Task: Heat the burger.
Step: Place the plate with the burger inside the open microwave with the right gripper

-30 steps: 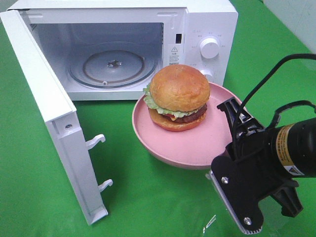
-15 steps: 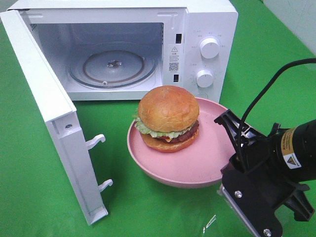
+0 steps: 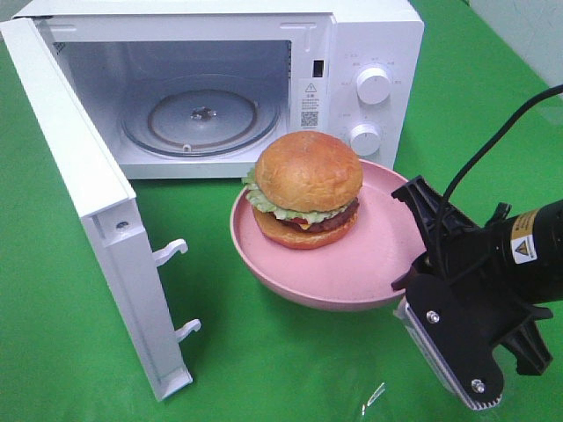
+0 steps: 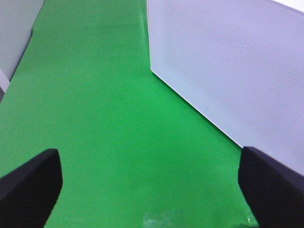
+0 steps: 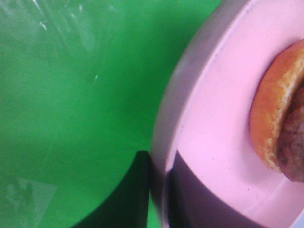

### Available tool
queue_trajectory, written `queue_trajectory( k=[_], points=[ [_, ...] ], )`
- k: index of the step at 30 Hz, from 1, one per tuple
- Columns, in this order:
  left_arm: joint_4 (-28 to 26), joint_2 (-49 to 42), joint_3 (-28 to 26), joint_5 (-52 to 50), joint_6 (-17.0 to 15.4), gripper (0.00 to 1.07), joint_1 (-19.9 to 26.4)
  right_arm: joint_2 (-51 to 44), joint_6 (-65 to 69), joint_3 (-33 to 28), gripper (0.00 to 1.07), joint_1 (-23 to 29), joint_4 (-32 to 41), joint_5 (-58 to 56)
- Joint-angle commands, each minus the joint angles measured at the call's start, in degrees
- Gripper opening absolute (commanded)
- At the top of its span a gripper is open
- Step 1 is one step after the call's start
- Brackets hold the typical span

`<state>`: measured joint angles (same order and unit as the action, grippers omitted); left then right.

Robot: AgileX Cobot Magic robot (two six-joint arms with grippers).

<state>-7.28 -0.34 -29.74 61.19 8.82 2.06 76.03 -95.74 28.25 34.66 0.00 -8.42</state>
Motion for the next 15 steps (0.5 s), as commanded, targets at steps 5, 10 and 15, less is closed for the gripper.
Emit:
queue_trajectory(
  k=[5, 10, 15],
  points=[
    [-0.52, -0.92, 0.11, 0.17, -0.46, 0.93, 0.17, -0.69, -9.51, 0.34, 0.00, -0.29, 7.33, 6.42],
    [-0.52, -0.92, 0.11, 0.17, -0.46, 0.93, 0.17, -0.69, -13.06, 1.89, 0.00, -0.29, 11.92, 8.02],
    [-0.52, -0.92, 0.11, 0.17, -0.46, 0.93, 0.17, -0.69, -13.12, 3.21, 0.00, 0.00, 8.94, 7.62]
  ],
)
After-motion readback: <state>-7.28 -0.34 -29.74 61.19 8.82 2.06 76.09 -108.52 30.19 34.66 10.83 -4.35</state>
